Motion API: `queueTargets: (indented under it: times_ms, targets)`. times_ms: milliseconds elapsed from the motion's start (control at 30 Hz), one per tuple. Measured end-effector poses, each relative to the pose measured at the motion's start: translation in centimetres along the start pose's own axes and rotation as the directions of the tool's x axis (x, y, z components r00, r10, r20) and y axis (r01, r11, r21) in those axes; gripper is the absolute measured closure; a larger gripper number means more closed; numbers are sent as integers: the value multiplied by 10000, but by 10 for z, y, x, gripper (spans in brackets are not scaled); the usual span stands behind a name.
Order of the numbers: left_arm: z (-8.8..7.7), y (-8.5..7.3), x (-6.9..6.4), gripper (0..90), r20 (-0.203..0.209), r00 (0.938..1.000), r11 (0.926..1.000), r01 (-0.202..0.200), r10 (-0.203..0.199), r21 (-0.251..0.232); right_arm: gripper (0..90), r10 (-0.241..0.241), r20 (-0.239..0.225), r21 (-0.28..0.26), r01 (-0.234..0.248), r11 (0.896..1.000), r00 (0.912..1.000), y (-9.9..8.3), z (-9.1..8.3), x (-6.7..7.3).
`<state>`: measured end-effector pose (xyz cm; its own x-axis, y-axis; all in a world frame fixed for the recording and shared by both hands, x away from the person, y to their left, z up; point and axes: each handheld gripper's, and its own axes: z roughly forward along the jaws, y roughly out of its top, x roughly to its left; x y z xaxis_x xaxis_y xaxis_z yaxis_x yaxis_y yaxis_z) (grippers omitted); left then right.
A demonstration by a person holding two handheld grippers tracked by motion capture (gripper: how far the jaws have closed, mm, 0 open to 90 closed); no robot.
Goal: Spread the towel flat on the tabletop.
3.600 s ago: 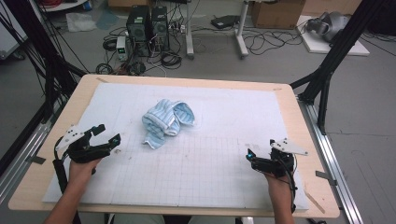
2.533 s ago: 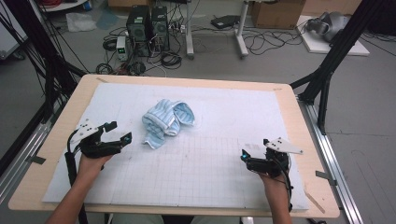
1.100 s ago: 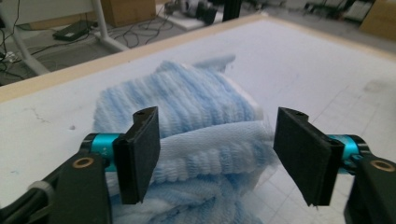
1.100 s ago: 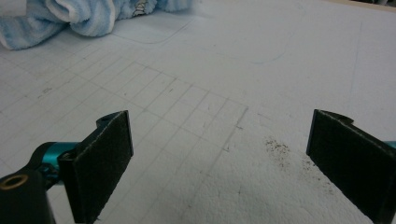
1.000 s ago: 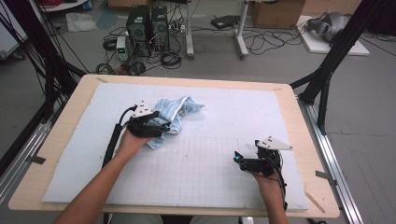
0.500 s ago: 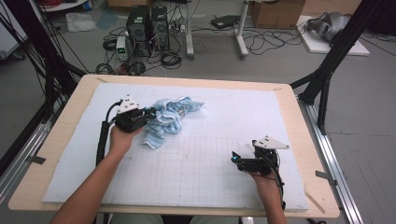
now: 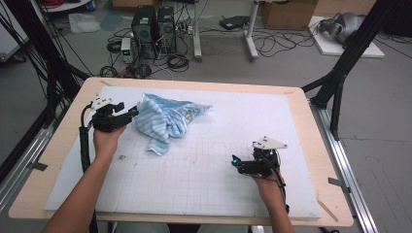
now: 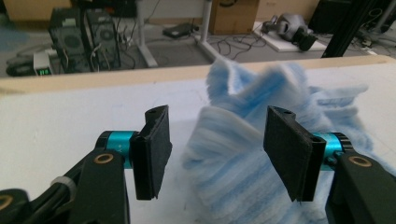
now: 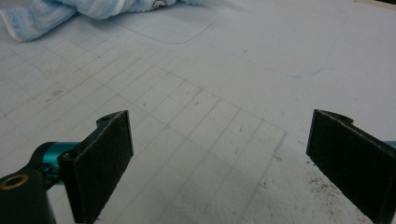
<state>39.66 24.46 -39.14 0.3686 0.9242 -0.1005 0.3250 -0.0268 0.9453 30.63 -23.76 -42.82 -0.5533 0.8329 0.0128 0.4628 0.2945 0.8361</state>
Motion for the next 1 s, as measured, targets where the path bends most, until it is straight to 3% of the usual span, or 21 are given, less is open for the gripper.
queueTargets:
  times_ms: [100,133,167,300,333,367,400,433,467,533,633,667,700,733,767,800,867,900,933,967,1000]
  targets:
    - [0,7,-18,403,436,9983,9984,-359,379,-441,62,39,6,-20,-39,10000,10000,-1,-1,-1]
    - [3,12,-32,410,1088,9930,9981,-403,452,-470,62,88,8,-19,-88,10000,10000,-1,-2,0]
    - [3,12,-32,411,1088,9930,9981,-403,452,-470,61,59,-14,-46,-59,10000,10000,-1,-2,-1]
    - [24,15,-63,401,2382,9710,9996,-257,216,141,62,123,5,-62,-123,9999,9999,-2,-4,-1]
    - [31,14,-71,350,2410,9701,9984,-406,299,393,62,112,-3,-163,-112,9998,9999,-2,-5,-1]
    - [48,9,-84,317,2155,9751,9941,-711,520,819,62,181,-12,-176,-181,9997,9998,-2,-6,-1]
    - [48,9,-84,299,2155,9751,9941,-711,520,819,62,149,1,-221,-149,9996,9999,-2,-7,-2]
    - [64,3,-93,292,2054,9773,9867,-814,513,1410,62,159,9,-250,-159,9996,9999,-2,-8,-2]
    - [64,3,-93,287,2054,9773,9867,-814,513,1410,62,159,9,-250,-159,9996,9999,-2,-8,-2]
    - [79,-3,-99,284,1850,9806,9736,-1025,644,2041,62,183,24,-279,-182,9994,9998,-3,-9,-3]
    - [95,-12,-106,328,1585,9822,9539,-1411,1012,2648,62,217,6,-253,-217,9994,9998,-4,-10,-4]
    - [98,-15,-107,477,1551,9819,9477,-1496,1089,2818,62,240,12,-244,-239,9994,9997,-5,-11,-5]
    - [102,-20,-107,632,2034,9728,9362,-1709,1108,3072,62,248,14,-269,-248,9993,9997,-5,-11,-5]
    - [102,-20,-107,735,2034,9728,9362,-1709,1108,3072,62,248,14,-269,-248,9993,9997,-5,-11,-5]
    - [101,-23,-111,814,2583,9543,9252,-2277,1501,3036,62,263,27,-289,-262,9992,9997,-6,-13,-6]
    - [101,-23,-111,843,2583,9543,9252,-2277,1501,3036,62,294,40,-294,-292,9991,9996,-6,-13,-6]
    - [97,-24,-113,856,3020,9369,9194,-2660,1760,2896,62,347,69,-298,-344,9990,9994,-7,-14,-7]
    - [94,-23,-114,866,3505,9216,9184,-2745,1667,2848,62,399,93,-280,-396,9988,9992,-8,-15,-9]
    - [94,-23,-114,868,3505,9216,9184,-2745,1667,2848,62,399,93,-280,-396,9988,9992,-8,-15,-9]
    - [90,-21,-115,869,3806,9091,9202,-2843,1696,2690,62,484,90,-317,-481,9983,9988,-8,-15,-10]
    - [82,-20,-119,872,4154,8941,9335,-2792,1672,2251,62,507,74,-346,-504,9981,9987,-8,-15,-10]
